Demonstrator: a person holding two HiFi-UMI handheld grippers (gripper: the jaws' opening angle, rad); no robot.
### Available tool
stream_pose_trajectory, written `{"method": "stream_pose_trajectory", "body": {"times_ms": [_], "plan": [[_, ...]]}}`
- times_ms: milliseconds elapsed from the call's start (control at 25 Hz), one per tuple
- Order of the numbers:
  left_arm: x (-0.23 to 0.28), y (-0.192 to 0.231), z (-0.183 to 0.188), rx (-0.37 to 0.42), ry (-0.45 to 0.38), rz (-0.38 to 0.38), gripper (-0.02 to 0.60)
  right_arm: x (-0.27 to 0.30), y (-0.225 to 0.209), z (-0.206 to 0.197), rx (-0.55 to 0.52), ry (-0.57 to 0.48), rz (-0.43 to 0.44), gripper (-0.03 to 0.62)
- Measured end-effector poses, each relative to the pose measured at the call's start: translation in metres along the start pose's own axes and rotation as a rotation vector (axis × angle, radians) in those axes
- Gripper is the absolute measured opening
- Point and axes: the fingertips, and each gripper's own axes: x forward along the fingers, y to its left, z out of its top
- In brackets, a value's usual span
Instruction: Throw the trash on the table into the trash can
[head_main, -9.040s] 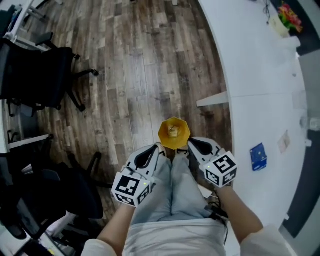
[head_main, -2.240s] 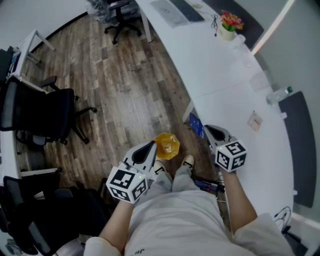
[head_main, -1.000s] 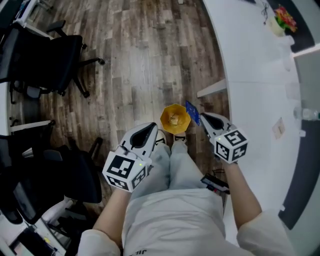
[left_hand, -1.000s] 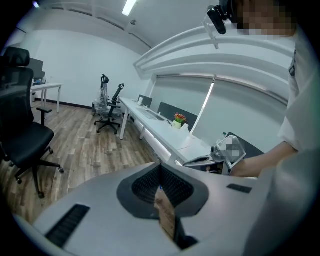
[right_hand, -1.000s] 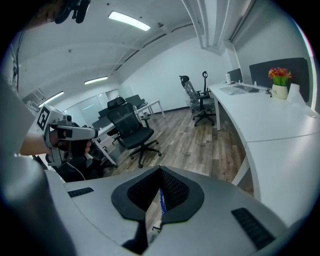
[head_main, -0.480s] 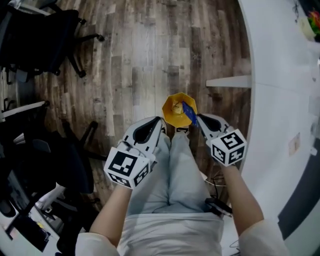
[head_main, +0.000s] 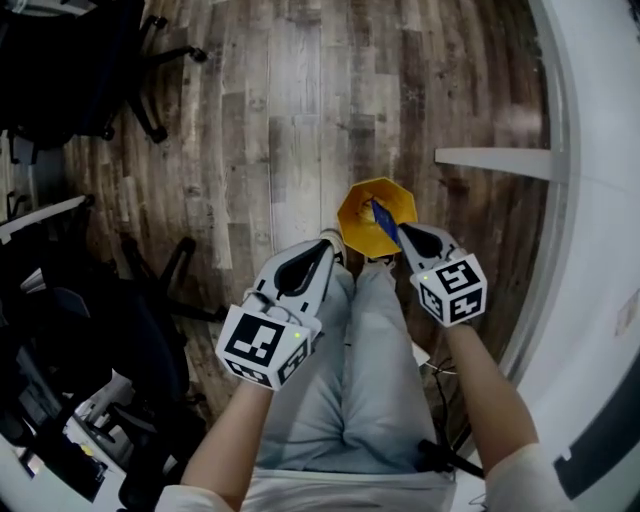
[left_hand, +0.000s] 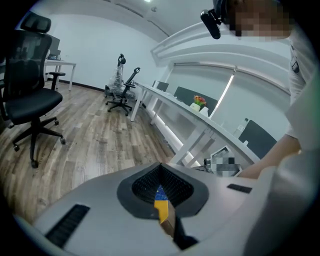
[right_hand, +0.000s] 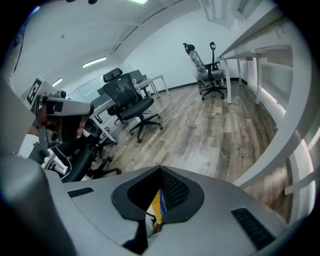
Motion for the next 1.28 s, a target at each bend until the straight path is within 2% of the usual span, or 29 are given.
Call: {"method": "stream_pose_trajectory", "body": {"times_ms": [280, 520, 720, 960, 1000, 1080, 1280], "plan": [[0.028, 0.022, -0.029, 0.005, 0.003, -0.008, 0.002, 0.057, -0.024, -0.050, -0.048, 0.064, -0.029, 0.031], [0.050, 0.043, -0.058, 0.001, -0.004, -0.008, 0.002, 0.098, -0.038, -0.095, -0.050, 0.137, -0.038, 0.031], [0.059, 0.048, -0.071, -0.024, 0.004, -0.007, 0.002, 0.108, -0.046, -0.113, -0.067, 0.173, -0.042, 0.031], [0.056, 0.051, -0.073, -0.030, 0.010, -0.004, 0.002, 0.115, -0.046, -0.127, -0.038, 0.196, -0.029, 0.036], [0.057, 0.050, -0.073, -0.031, 0.008, -0.006, 0.002, 0.115, -0.048, -0.130, -0.036, 0.203, -0.032, 0.049], [0.057, 0.049, -0.073, -0.029, 0.006, -0.010, 0.002, 0.116, -0.049, -0.135, -0.026, 0.217, -0.035, 0.193], [0.054, 0.047, -0.069, -0.024, 0.005, -0.008, 0.002, 0.110, -0.047, -0.129, -0.038, 0.207, -0.052, 0.215]]}}
